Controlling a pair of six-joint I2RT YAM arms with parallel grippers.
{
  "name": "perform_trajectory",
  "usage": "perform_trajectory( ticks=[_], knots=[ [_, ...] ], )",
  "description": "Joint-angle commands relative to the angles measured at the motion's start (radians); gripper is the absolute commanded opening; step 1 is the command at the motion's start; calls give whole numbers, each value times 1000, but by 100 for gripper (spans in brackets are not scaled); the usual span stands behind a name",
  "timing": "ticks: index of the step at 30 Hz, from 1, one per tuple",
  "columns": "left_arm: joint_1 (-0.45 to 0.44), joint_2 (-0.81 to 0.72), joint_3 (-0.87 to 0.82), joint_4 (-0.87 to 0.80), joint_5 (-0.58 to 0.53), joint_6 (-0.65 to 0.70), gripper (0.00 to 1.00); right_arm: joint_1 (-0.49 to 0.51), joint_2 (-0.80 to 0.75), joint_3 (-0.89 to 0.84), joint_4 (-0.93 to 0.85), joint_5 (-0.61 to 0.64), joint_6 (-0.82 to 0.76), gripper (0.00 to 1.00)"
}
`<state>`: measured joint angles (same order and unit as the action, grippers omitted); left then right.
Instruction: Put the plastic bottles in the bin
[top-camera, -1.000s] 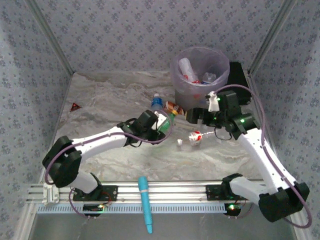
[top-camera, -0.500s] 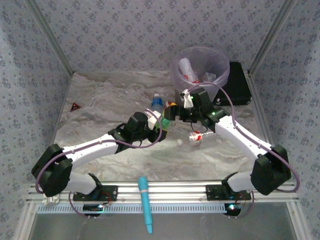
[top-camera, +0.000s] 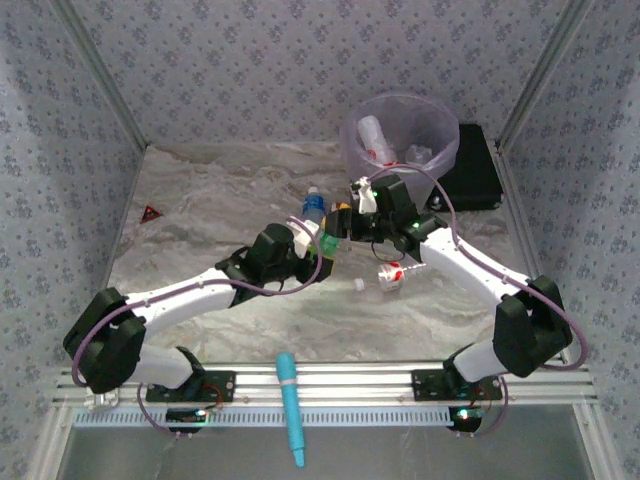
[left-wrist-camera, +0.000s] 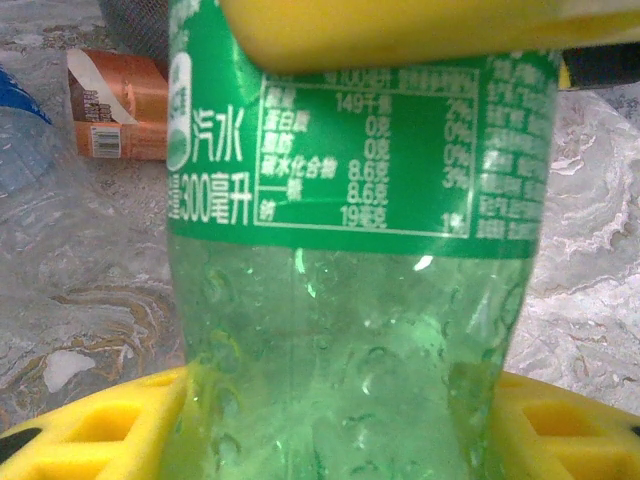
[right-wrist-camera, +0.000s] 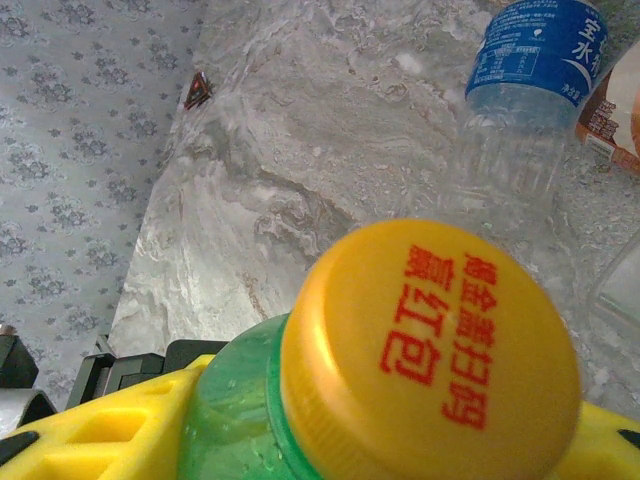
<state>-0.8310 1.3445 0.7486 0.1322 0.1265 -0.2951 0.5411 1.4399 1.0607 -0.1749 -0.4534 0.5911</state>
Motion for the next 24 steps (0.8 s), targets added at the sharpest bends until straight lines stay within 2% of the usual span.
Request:
perform_trajectory(
  ticks=[1,4,9,11,18,24],
  knots=[
    [-3,-19,1,93,16,6,32,-11,5,8,1,5,28,50],
    [-4,-33,-6,90,12,13,49,-18,-2,22,-34,27,13,49],
    [-3,-65,-5,55,6,31,90,-41,-15,61,-101,50,-28,46],
    [-3,-87,-11,42,1,33,99,-54,-24,105,-148,58,-62,46],
    [11,-167,-44,-4,-49,18,100,-90,-61,377,-383,144,-261,43],
    [29,-178,-67,-23,-72,-14,100,-172,-62,591,-409,210,-383,40]
  ],
)
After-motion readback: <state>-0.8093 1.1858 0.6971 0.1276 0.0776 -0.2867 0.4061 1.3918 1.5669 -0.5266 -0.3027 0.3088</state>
